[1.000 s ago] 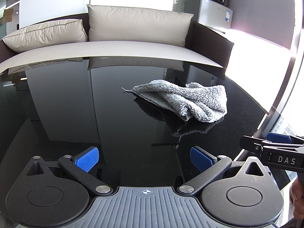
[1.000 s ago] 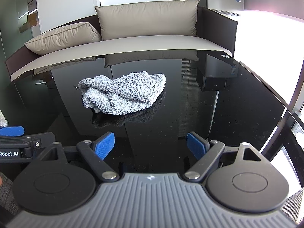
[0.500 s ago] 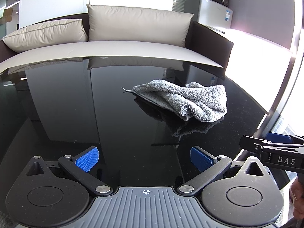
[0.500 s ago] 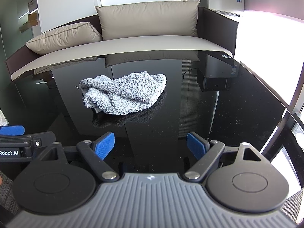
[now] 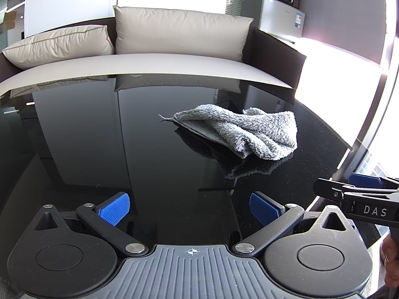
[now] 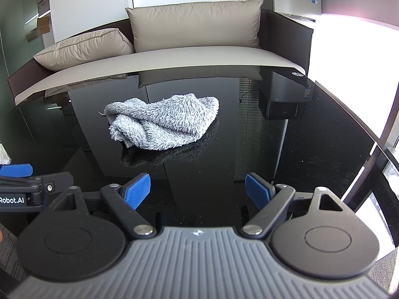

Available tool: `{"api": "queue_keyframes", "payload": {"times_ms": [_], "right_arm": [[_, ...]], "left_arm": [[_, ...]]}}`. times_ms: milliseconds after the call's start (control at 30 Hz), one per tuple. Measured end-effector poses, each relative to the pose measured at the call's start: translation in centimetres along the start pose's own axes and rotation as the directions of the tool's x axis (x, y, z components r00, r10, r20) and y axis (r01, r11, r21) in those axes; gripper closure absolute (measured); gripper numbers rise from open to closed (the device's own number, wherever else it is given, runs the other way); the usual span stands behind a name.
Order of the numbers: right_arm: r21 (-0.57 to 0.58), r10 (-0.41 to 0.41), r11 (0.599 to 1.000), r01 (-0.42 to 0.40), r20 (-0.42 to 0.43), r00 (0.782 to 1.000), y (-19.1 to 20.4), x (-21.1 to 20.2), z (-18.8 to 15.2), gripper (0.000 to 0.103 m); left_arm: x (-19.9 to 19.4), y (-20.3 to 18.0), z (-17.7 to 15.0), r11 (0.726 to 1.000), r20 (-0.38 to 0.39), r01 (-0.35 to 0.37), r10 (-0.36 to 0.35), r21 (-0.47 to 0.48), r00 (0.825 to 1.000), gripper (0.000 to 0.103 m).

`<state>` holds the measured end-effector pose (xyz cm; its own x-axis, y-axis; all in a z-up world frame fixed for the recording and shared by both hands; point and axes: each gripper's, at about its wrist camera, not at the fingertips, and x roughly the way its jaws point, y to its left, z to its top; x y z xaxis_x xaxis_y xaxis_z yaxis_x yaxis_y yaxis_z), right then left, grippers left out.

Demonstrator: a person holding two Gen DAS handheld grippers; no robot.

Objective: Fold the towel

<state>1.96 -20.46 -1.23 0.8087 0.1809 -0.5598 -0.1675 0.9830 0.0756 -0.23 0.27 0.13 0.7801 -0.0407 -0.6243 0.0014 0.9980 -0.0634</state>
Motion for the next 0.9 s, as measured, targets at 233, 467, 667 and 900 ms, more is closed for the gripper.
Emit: {"api": "queue_keyframes", "payload": {"times_ms": [233, 467, 667, 900], "right_arm": [[0.001, 0.001, 1.000, -0.001, -0.001, 1.000, -0.06, -0.01, -0.02, 0.017], [0.000, 0.003, 1.000, -0.003, -0.002, 1.000, -0.15, -0.11, -0.03, 0.017], [-0.002, 0.004, 1.000, -0.004, -0.005, 1.000, -0.26, -0.18, -0.01, 0.017], [-0.004, 0.004, 1.000, -0.004, -0.006, 1.000, -0.28, -0.27, 0.11, 0.017]], "left_arm": [[0.01, -0.07, 0.03, 1.000, -0.002, 0.000, 0.000, 0.001, 1.000, 0.001], [-0.05, -0.07, 0.00, 1.000, -0.004, 0.001, -0.001, 0.000, 1.000, 0.001], [0.00, -0.15, 0.01, 1.000, -0.006, 0.001, -0.001, 0.001, 1.000, 0.001], [0.09, -0.25, 0.05, 1.000, -0.006, 0.001, -0.001, 0.003, 1.000, 0.001]]}}
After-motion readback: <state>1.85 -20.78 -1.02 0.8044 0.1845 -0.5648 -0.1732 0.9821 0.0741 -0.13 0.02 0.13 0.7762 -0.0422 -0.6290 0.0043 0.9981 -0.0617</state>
